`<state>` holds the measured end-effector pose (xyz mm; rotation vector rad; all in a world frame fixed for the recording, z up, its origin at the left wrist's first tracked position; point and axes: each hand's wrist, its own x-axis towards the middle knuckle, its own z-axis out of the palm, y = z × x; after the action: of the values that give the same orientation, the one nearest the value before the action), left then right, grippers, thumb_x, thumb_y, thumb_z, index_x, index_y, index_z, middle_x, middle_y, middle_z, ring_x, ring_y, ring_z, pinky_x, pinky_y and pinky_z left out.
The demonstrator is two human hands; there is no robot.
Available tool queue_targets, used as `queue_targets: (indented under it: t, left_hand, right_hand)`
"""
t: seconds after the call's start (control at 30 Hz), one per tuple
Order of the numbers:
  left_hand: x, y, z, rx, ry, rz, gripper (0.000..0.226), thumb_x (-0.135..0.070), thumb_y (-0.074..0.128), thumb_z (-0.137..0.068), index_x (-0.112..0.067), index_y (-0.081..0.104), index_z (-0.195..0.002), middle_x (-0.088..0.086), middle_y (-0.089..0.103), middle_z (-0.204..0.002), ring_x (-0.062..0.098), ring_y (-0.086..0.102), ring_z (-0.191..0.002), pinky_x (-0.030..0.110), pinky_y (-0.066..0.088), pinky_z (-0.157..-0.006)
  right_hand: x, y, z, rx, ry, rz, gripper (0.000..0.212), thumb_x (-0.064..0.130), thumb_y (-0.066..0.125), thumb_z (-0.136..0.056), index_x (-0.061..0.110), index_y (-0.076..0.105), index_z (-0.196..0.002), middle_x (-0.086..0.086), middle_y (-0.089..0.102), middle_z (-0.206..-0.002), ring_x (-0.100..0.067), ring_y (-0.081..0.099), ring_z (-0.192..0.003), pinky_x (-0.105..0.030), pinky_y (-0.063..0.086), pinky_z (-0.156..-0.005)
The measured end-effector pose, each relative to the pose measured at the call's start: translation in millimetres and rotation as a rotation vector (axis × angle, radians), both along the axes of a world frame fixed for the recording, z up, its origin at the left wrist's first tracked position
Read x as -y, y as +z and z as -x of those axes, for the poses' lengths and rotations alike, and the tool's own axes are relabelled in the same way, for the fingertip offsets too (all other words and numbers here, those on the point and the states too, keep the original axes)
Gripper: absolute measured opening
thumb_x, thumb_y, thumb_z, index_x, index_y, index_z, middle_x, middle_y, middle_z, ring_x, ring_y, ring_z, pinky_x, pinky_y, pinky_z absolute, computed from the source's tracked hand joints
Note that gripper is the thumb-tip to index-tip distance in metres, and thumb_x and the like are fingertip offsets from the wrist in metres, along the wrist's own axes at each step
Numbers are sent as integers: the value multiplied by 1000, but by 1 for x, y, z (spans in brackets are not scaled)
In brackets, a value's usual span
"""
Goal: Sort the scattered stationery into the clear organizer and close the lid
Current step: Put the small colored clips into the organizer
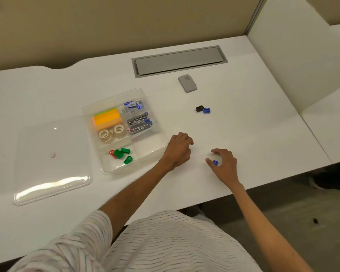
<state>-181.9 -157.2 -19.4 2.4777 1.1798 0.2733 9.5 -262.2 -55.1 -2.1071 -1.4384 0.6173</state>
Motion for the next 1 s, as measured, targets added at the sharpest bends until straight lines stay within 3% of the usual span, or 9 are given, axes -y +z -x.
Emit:
queue_targets:
  t: [0.13,0.33,0.67,0.8,1.0]
  left_hand:
    - [-4,-5,-10,-28,17,60,31,-9,48,-89,-13,59,-118,5,58,-123,23,48,-117,34,36,-99]
    - [-13,-7,-30,-46,38,91,34,-10,47,-90,-14,57,-122,5,56,-126,22,46,-121,34,36,-98]
    - [-64,-1,-88,-30,150,59,38,-15,48,-94,-14,48,-132,5,51,-133,23,46,-123,36,40,-97]
    - [-88,-4,-113,-79,186,27,44,-19,50,-95,-12,42,-138,7,45,-141,26,44,-123,37,42,-93]
    - [-116,-13,-138,-143,242,46,50,-24,53,-96,-16,37,-143,9,44,-130,27,41,-120,38,42,-90]
  right_hand:
    - [8,0,-16,-1,91,52,51,49,76,-75,27,59,-117,12,59,-119,-7,51,-110,-27,36,-97]
    - [4,-1,-34,-61,116,54,29,40,76,-79,25,63,-100,12,64,-97,-8,59,-82,-39,53,-86]
    - [-38,8,-74,-186,39,-17,31,40,75,-80,22,63,-103,11,65,-101,-11,62,-92,-41,53,-92]
    - [-60,12,-96,-165,58,-39,30,39,77,-79,23,64,-101,13,67,-99,-6,60,-87,-35,53,-86]
    - [-96,10,-119,-166,108,-5,28,44,76,-78,29,63,-98,19,65,-98,-6,59,-85,-22,50,-78]
